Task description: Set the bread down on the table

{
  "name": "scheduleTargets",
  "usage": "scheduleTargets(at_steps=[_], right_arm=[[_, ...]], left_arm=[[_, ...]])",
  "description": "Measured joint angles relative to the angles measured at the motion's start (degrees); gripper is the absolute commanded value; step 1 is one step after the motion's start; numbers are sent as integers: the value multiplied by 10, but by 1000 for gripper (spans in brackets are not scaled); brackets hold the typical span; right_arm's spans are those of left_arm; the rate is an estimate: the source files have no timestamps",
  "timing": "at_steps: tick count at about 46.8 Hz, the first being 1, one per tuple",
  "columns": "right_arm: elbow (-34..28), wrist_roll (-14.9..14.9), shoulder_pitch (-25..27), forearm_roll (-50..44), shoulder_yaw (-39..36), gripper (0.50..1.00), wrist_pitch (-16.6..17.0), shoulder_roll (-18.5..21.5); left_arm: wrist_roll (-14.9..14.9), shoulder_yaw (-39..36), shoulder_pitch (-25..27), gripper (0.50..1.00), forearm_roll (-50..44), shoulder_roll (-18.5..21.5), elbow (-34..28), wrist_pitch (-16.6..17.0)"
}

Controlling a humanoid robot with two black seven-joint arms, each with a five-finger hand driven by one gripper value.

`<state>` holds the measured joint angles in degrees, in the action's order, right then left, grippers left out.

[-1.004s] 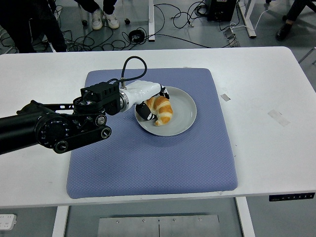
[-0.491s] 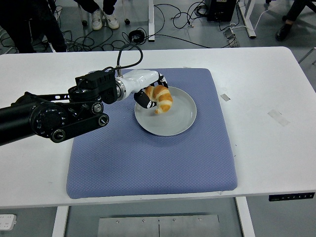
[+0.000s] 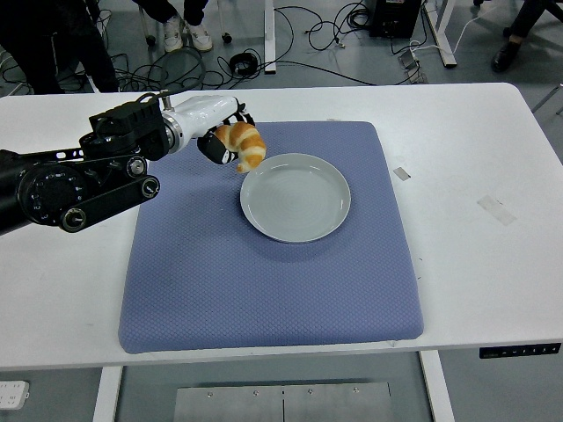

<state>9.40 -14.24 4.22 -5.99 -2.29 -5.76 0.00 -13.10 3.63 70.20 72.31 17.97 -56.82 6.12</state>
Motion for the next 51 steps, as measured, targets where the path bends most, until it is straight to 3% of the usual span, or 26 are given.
scheduleTargets(at_steps=[15,30,32,35,42,46,51], right_arm=[[0,0,0,0,0,1000,0,0],[0,0,0,0,0,1000,0,0],[0,0,0,0,0,1000,0,0],[0,0,0,0,0,1000,0,0],[0,0,0,0,0,1000,0,0],[0,0,0,0,0,1000,0,0],[0,0,0,0,0,1000,0,0]], left_arm=[[3,-28,-14,564,7,15,32,36],[8,-35,-33,570,0,23,47,40],[9,-35,-35,604,0,23,48,40],[11,-35,-35,699,0,23,49,40],[12,-34,-36,842,-6,23,49,38],[12,-34,-36,889,-19,24,49,37],[14,-31,-33,913,-28,24,49,36]])
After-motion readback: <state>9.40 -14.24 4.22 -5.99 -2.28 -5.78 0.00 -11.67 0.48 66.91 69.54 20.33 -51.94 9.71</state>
